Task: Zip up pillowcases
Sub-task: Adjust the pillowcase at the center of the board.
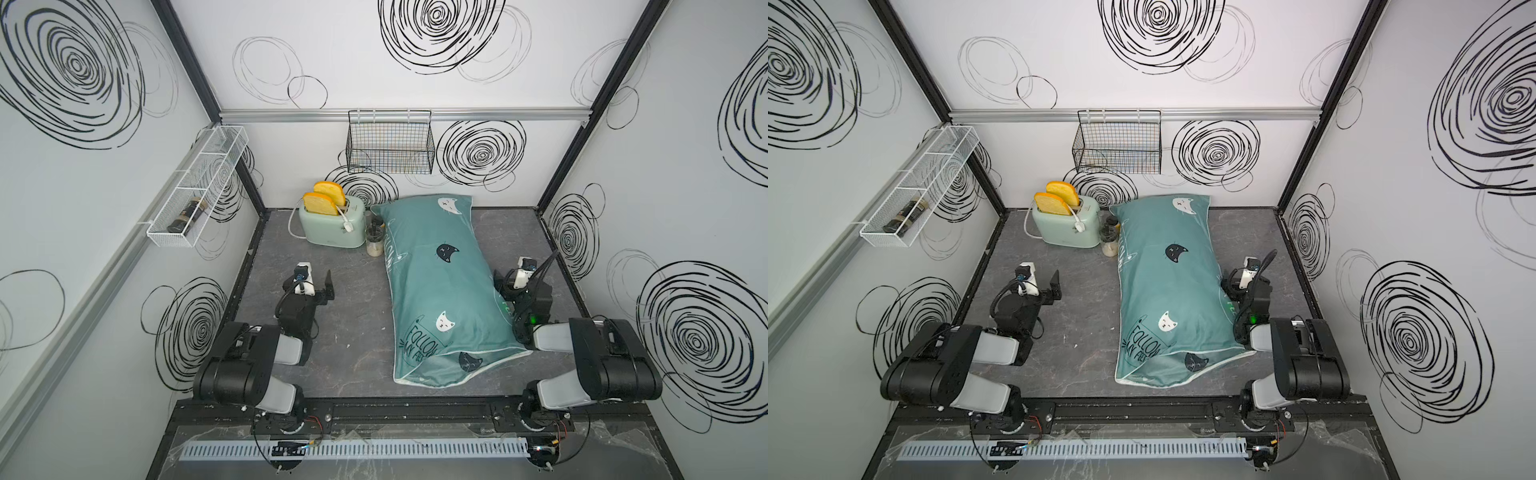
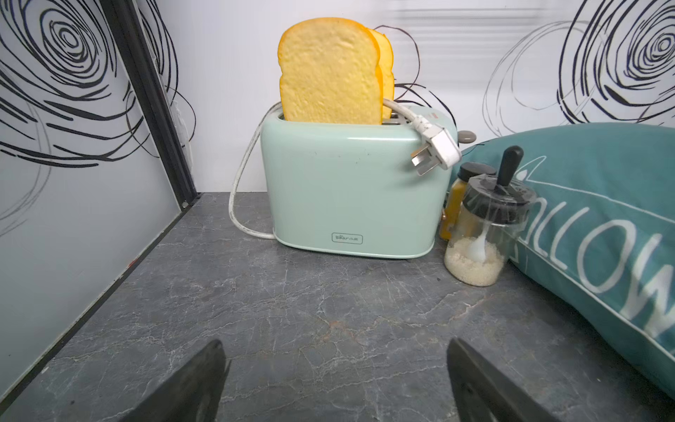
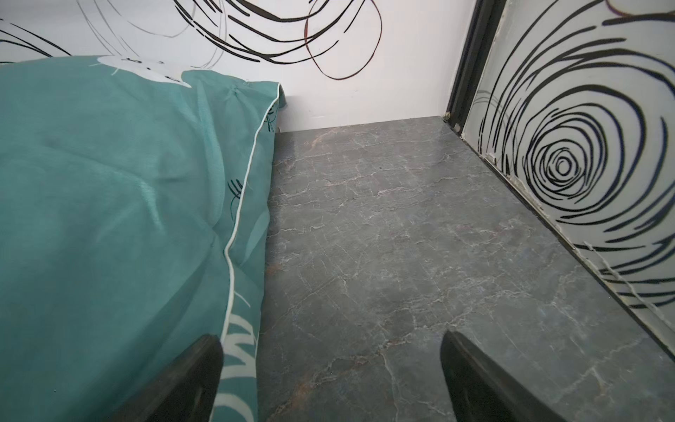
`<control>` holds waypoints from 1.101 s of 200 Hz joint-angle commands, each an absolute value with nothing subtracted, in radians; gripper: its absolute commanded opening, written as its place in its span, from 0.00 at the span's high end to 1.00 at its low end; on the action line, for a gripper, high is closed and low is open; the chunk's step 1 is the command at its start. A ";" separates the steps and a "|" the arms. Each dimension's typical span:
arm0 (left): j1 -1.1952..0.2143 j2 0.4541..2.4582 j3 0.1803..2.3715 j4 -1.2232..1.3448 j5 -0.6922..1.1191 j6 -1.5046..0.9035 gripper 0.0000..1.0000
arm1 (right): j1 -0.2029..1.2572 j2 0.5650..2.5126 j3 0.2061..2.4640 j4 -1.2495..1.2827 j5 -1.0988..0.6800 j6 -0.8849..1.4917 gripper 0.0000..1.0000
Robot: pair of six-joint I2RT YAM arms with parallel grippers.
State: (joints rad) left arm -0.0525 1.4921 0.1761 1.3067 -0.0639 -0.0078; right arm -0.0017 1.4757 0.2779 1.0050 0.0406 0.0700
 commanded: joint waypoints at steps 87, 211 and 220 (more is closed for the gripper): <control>-0.058 1.488 0.194 1.354 -0.061 0.005 0.04 | 0.006 1.478 0.276 1.048 0.044 0.057 0.03; -0.061 1.487 0.182 1.375 -0.063 0.008 0.04 | 0.000 1.477 0.275 1.048 0.031 0.057 0.03; -0.061 1.486 0.183 1.374 -0.064 0.006 0.04 | 0.000 1.477 0.274 1.048 0.032 0.057 0.03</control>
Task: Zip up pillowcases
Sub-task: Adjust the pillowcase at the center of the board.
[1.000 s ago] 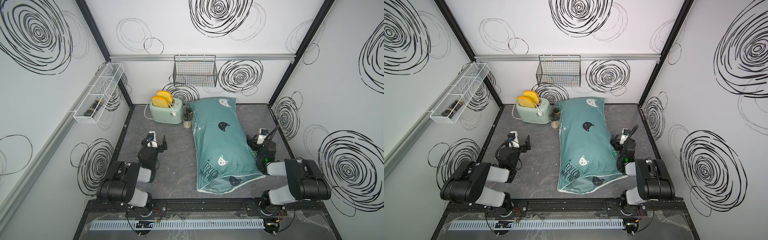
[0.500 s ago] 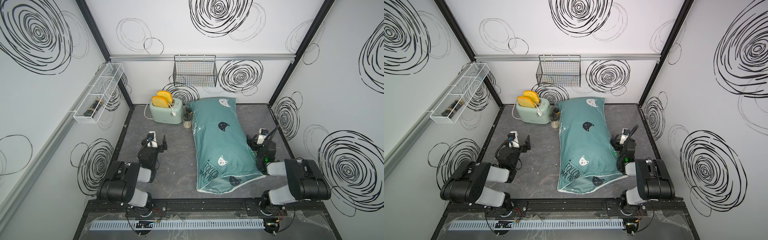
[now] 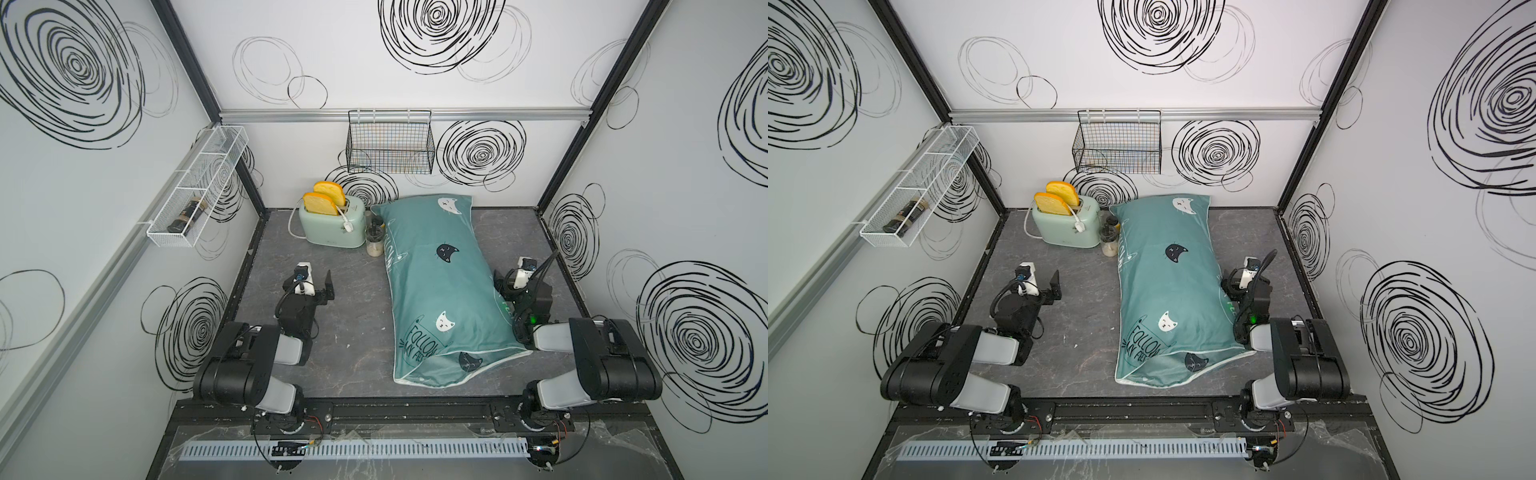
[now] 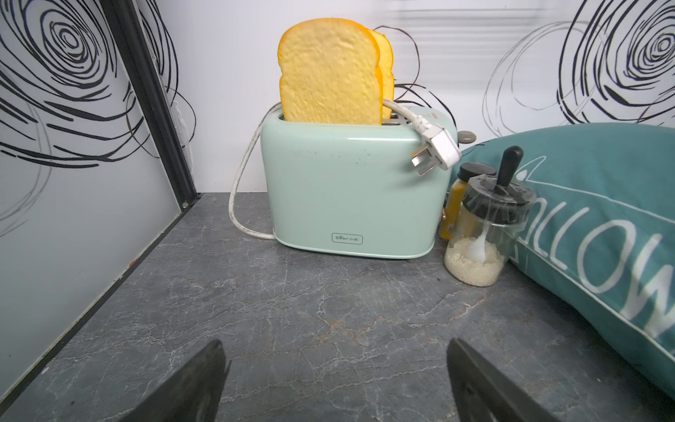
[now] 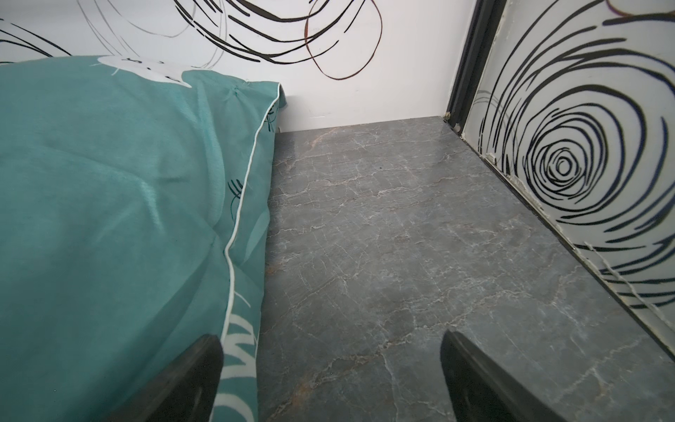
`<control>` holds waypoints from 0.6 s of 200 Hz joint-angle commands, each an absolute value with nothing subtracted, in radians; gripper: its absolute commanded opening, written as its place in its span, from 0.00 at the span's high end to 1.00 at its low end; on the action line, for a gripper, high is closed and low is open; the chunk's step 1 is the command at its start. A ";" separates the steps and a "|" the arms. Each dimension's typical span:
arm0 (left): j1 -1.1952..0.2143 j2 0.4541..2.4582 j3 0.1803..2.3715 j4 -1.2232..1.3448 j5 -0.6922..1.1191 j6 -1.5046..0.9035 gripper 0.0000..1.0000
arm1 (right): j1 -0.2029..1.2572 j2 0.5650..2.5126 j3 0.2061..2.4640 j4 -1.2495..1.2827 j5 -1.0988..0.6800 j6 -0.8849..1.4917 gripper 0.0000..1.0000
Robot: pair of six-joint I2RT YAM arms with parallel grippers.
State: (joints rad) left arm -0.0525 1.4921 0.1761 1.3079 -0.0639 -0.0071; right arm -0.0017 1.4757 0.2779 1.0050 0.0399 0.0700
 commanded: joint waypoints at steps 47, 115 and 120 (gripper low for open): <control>-0.060 1.477 0.166 1.399 -0.075 0.002 0.04 | 0.014 1.438 0.275 1.035 0.026 0.036 0.03; -0.063 1.271 0.158 1.222 -0.115 -0.022 0.04 | -0.017 1.218 0.380 0.680 -0.024 0.124 0.03; -0.062 1.243 0.163 1.184 -0.116 -0.029 0.04 | -0.027 1.201 0.392 0.652 -0.045 0.140 0.03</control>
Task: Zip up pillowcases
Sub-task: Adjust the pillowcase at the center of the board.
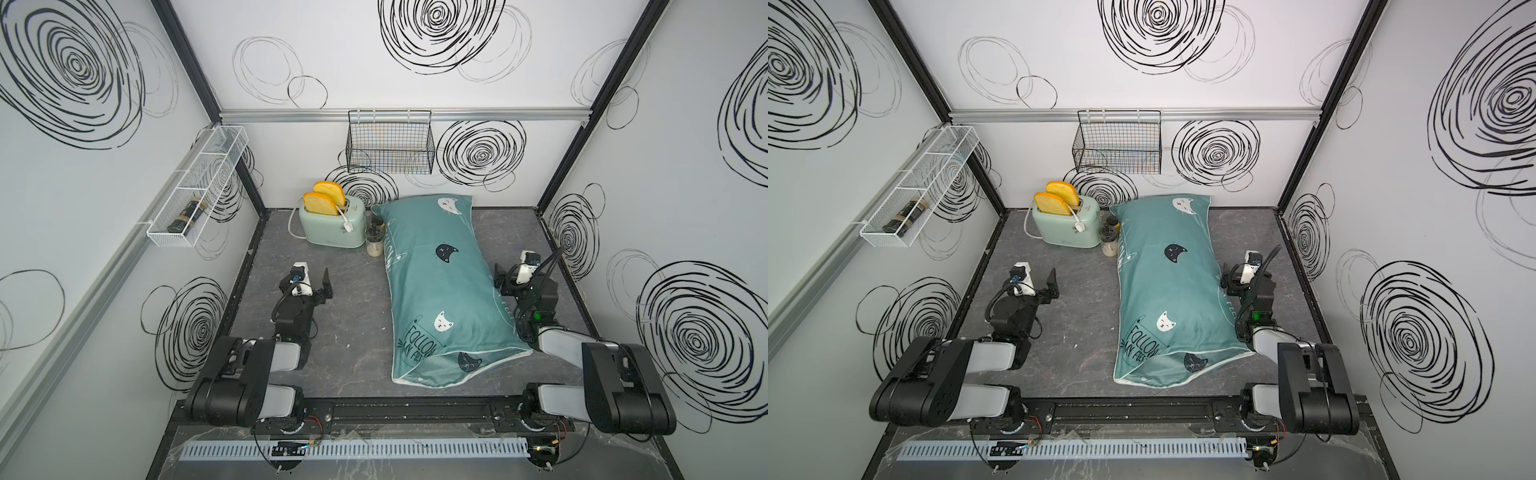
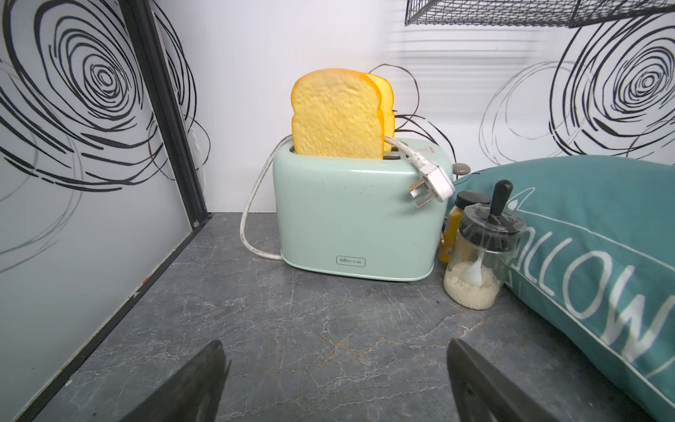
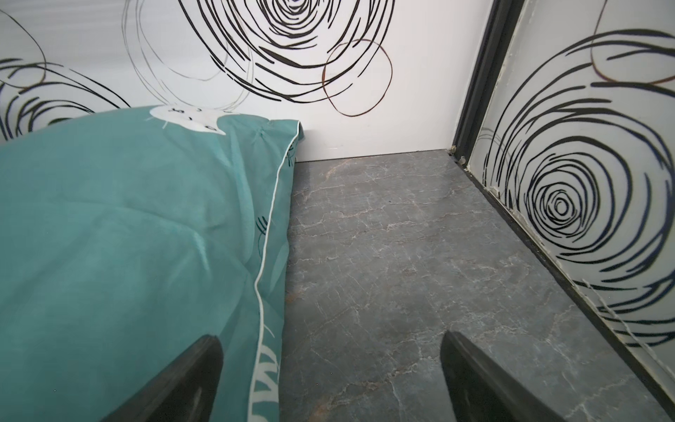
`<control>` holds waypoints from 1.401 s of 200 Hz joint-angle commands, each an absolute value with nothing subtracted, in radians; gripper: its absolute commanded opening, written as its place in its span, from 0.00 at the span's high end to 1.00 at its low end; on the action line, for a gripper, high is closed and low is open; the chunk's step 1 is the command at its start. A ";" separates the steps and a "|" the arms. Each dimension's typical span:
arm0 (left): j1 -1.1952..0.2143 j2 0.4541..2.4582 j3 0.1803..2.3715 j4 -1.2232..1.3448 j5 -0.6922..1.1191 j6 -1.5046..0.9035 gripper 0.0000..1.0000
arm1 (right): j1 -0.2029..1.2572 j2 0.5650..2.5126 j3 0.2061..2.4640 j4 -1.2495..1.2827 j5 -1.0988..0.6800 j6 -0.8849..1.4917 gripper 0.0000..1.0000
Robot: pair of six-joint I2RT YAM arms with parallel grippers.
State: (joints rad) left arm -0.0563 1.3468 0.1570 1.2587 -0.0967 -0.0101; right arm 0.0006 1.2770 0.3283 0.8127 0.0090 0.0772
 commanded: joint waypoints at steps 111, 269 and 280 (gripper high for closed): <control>0.131 0.865 0.205 0.879 0.123 -0.815 0.04 | -0.373 0.933 0.393 0.348 -0.340 0.763 0.02; -0.476 1.010 0.466 0.263 0.097 -0.858 0.04 | -0.098 1.090 0.608 -0.173 -0.318 0.580 0.03; -0.541 1.037 0.473 0.280 0.098 -0.866 0.04 | -0.097 1.120 0.631 -0.203 -0.356 0.577 0.03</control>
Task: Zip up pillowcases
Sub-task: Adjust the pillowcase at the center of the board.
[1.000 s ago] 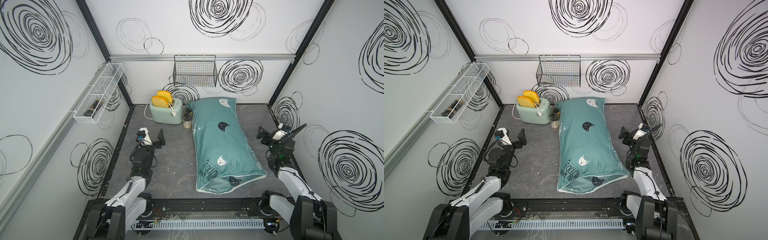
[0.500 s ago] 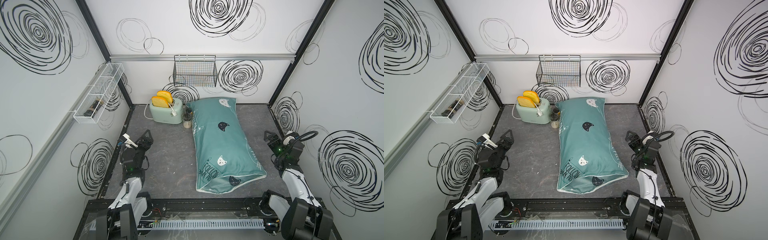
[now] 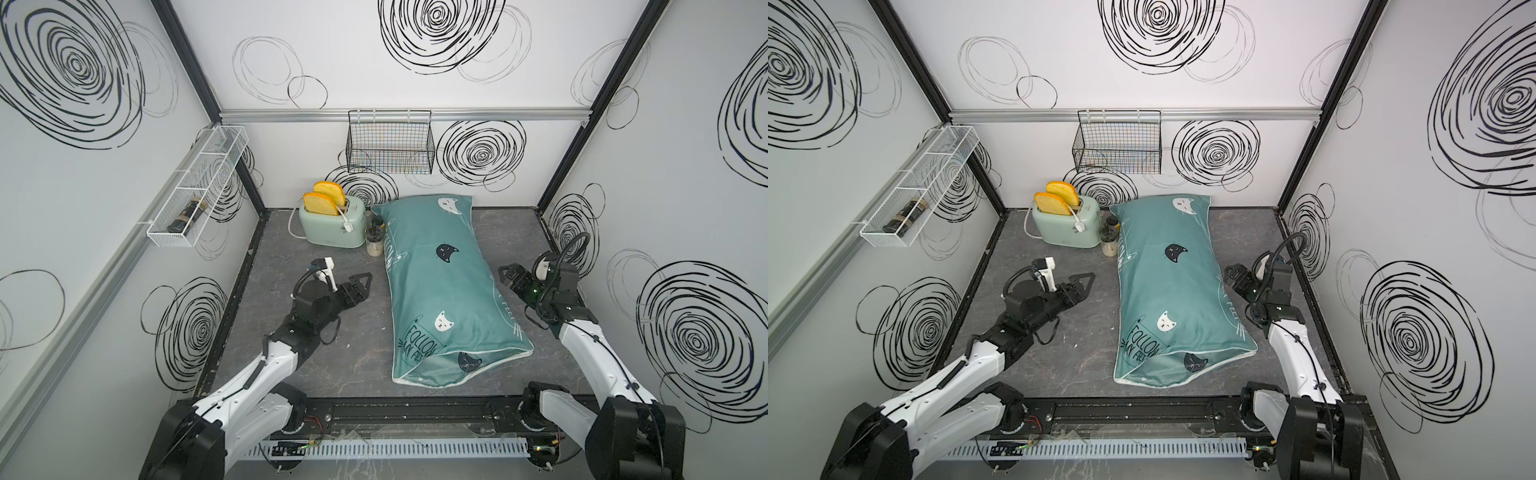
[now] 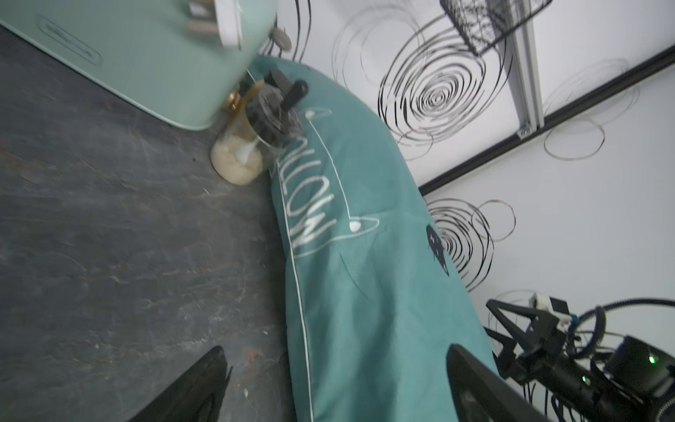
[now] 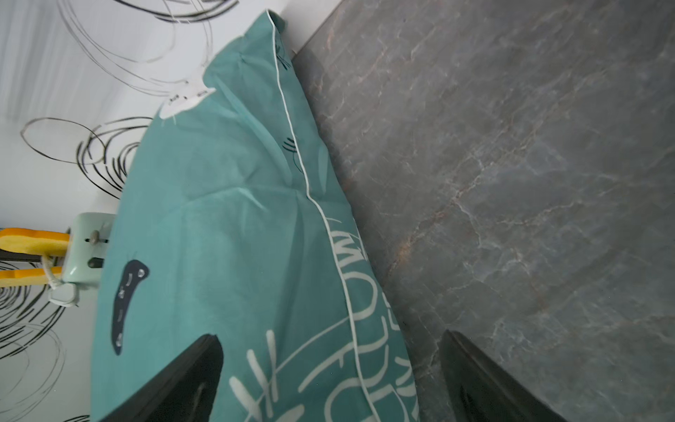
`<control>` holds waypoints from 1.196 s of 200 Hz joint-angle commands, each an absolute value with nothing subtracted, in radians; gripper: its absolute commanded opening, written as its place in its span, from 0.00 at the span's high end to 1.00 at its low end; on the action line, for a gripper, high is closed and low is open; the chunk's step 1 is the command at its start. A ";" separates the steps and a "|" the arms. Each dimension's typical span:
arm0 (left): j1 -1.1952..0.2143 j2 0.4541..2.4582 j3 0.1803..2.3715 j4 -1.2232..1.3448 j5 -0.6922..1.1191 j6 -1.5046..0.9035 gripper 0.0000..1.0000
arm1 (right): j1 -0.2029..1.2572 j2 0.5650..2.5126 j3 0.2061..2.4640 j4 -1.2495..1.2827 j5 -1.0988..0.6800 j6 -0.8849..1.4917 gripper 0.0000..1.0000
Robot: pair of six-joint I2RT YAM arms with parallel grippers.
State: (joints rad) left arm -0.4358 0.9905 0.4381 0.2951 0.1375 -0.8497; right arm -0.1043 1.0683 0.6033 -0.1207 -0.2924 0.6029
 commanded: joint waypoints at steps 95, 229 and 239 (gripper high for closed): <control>-0.784 1.305 0.604 0.367 0.103 -0.807 0.04 | 0.063 1.086 0.676 -0.255 -0.463 0.521 0.03; -0.791 1.416 0.675 0.365 0.047 -0.788 0.04 | 0.094 1.271 0.686 -0.136 -0.675 0.586 0.52; -0.791 1.438 0.692 0.374 0.054 -0.785 0.04 | 0.078 1.246 0.664 -0.126 -0.671 0.601 0.59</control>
